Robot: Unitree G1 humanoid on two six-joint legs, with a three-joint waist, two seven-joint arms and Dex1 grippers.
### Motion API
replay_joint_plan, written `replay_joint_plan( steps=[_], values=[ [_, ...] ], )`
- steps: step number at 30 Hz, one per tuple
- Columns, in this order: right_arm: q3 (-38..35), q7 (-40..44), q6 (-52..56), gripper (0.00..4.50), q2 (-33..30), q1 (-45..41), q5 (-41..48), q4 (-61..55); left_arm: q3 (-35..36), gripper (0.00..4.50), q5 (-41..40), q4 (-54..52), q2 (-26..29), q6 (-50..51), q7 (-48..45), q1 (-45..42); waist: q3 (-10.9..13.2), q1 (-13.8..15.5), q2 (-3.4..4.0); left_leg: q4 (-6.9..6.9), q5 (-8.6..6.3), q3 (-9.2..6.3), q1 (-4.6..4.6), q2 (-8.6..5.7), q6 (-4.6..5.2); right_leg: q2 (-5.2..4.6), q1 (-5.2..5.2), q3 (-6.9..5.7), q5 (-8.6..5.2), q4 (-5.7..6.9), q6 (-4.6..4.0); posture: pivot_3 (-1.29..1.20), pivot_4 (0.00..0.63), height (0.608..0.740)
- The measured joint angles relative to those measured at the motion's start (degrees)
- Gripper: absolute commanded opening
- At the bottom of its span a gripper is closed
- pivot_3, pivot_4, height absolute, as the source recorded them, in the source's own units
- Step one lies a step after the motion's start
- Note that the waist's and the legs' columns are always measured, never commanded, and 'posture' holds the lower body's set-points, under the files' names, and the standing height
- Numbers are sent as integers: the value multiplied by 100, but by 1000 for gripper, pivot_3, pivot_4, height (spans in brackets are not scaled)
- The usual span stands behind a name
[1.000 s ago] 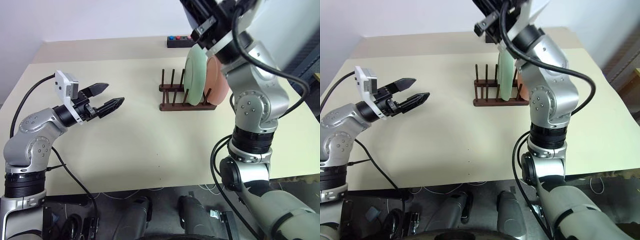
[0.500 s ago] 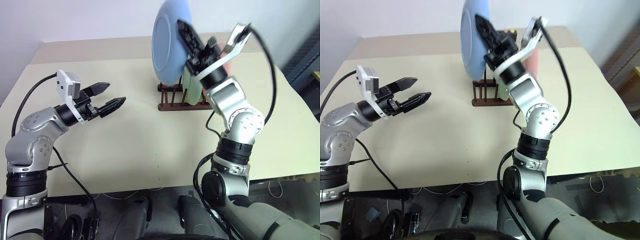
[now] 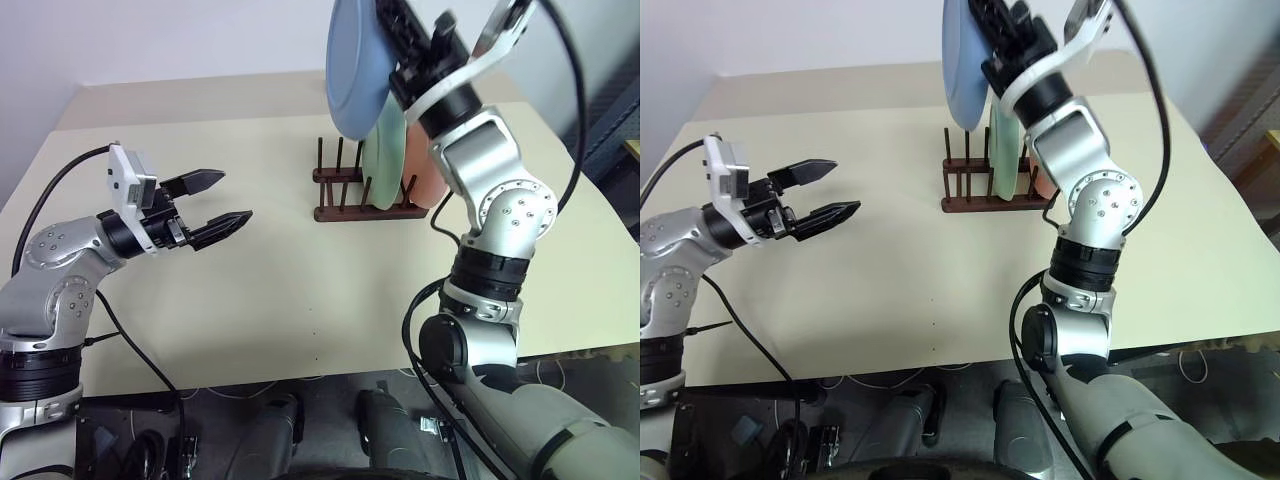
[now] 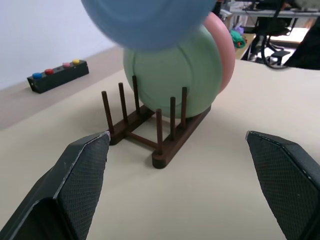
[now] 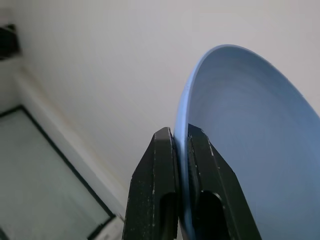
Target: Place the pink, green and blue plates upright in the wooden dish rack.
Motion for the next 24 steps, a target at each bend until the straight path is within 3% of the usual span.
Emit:
replay_joint_plan(
  steps=[24],
  values=[
    [275, -569, 38, 0, 131, 517, 385, 52, 42, 4470, 4, 2, 0, -219, -183, 113, 0, -66, 1, -8, 3, 0, 0, 1, -3, 2, -7, 1, 0, 2, 0, 0, 150, 740]
  ],
)
